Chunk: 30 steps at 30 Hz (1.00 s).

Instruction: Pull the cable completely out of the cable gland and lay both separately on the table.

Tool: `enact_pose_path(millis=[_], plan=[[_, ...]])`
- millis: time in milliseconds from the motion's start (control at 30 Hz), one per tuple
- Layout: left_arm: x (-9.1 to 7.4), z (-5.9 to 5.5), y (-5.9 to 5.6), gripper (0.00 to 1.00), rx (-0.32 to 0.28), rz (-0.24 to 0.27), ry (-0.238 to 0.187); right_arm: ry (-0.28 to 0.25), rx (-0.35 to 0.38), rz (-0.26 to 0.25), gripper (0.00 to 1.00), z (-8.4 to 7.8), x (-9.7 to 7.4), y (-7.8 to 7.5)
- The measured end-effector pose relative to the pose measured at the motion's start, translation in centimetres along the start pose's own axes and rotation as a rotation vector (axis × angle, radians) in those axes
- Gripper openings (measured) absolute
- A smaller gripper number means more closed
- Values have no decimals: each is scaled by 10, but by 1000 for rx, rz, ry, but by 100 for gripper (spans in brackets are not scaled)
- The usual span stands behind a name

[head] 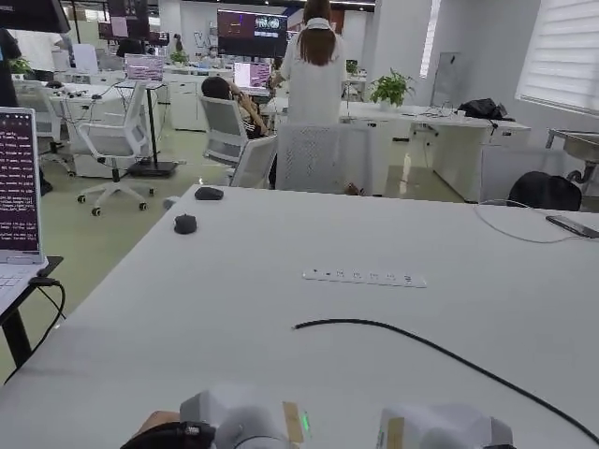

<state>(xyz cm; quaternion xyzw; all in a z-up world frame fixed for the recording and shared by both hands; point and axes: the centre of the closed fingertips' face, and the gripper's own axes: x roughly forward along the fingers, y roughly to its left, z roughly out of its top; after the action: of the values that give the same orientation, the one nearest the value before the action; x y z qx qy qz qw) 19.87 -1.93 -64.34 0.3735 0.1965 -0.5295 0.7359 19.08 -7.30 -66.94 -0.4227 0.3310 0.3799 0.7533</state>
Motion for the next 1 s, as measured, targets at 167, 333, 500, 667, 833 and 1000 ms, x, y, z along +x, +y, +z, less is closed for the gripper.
enact_pose_path(millis=[167, 333, 500, 667, 833, 1000], plan=[[1, 2, -4, 16, 20, -9, 1, -130, -5, 35, 15, 28, -4, 9], [0, 2, -4, 16, 17, -12, -4, -149, -34, 34, 4, 32, -7, 11], [1, 0, -1, 16, 11, -2, 1, -30, 6, -10, 3, 6, -2, -1], [0, -1, -2, 16, 10, -4, 5, -5, 26, 11, 7, 0, 0, 1], [1, 0, -2, 16, 13, -7, 0, -133, 2, 29, 18, 28, -5, 6], [1, 1, -2, 16, 14, -10, -1, -150, -12, 24, 4, 30, -7, 6]])
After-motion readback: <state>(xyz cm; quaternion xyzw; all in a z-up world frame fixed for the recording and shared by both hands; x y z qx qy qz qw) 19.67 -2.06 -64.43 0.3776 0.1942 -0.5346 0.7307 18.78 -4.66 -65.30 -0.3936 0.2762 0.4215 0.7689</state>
